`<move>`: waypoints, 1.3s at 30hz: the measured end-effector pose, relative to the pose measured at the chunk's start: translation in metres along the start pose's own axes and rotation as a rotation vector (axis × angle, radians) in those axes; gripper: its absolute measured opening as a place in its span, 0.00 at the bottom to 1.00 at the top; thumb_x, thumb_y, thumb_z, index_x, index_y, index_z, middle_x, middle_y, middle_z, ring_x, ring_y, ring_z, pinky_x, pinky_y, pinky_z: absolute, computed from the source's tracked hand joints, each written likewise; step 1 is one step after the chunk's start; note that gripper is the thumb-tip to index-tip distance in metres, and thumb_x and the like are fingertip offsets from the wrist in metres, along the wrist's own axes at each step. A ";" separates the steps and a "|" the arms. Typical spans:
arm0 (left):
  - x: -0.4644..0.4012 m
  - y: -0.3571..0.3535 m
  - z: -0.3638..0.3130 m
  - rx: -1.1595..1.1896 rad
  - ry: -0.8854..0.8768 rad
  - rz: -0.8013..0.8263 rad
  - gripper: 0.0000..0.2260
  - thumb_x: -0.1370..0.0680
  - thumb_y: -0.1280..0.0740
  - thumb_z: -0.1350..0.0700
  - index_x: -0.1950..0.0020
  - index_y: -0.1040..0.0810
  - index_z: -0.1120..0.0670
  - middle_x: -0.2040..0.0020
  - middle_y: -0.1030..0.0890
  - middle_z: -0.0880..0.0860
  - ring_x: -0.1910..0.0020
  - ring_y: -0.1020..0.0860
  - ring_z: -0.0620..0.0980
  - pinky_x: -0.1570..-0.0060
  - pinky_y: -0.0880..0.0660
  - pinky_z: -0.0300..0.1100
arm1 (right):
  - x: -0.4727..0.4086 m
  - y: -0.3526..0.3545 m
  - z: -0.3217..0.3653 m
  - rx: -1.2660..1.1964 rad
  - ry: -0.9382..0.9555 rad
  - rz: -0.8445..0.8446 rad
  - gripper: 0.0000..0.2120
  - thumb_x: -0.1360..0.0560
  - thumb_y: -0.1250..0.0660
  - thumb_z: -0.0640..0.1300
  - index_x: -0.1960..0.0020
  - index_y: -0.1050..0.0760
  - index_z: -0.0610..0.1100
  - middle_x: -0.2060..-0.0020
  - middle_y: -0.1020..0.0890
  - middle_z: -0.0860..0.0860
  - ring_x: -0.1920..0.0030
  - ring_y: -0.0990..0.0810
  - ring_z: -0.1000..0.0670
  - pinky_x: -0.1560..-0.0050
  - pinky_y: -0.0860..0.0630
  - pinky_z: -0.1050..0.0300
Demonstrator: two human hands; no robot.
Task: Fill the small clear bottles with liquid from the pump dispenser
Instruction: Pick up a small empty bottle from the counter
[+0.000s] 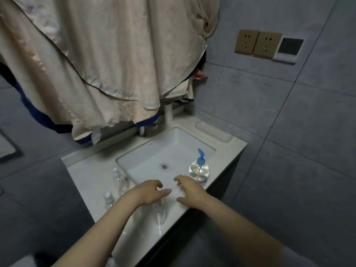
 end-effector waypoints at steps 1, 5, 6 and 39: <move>0.001 -0.004 0.002 -0.010 0.018 0.015 0.31 0.28 0.38 0.35 0.32 0.32 0.52 0.37 0.25 0.51 0.39 0.26 0.48 0.40 0.30 0.41 | 0.002 -0.009 -0.001 -0.021 -0.027 0.051 0.32 0.30 0.28 0.44 0.30 0.37 0.47 0.38 0.27 0.50 0.39 0.28 0.50 0.39 0.31 0.57; 0.002 -0.013 0.006 -0.151 0.003 0.051 0.34 0.35 0.27 0.40 0.33 0.32 0.49 0.38 0.27 0.49 0.42 0.25 0.48 0.42 0.28 0.40 | 0.009 -0.042 -0.002 -0.090 -0.069 0.188 0.34 0.34 0.24 0.44 0.31 0.33 0.47 0.38 0.26 0.49 0.39 0.27 0.50 0.37 0.29 0.53; 0.002 -0.014 0.006 -0.181 -0.012 0.035 0.32 0.35 0.25 0.44 0.34 0.31 0.49 0.39 0.27 0.49 0.43 0.25 0.48 0.44 0.27 0.39 | 0.009 -0.049 -0.002 -0.135 -0.073 0.203 0.34 0.34 0.23 0.44 0.32 0.33 0.46 0.38 0.26 0.49 0.39 0.26 0.50 0.37 0.29 0.53; -0.041 0.032 -0.051 0.507 -0.250 -0.313 0.10 0.27 0.30 0.59 0.61 0.29 0.62 0.64 0.27 0.57 0.64 0.30 0.51 0.62 0.30 0.47 | -0.008 -0.016 -0.031 -0.780 -0.249 -0.208 0.18 0.29 0.26 0.47 0.42 0.25 0.41 0.47 0.24 0.47 0.50 0.26 0.53 0.53 0.29 0.65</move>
Point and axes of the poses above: each hand's wrist, its own x-axis away from the middle knuckle, its own y-axis out of the back of the hand, z = x × y, the point moved 7 cm from there along -x, towards the middle knuckle
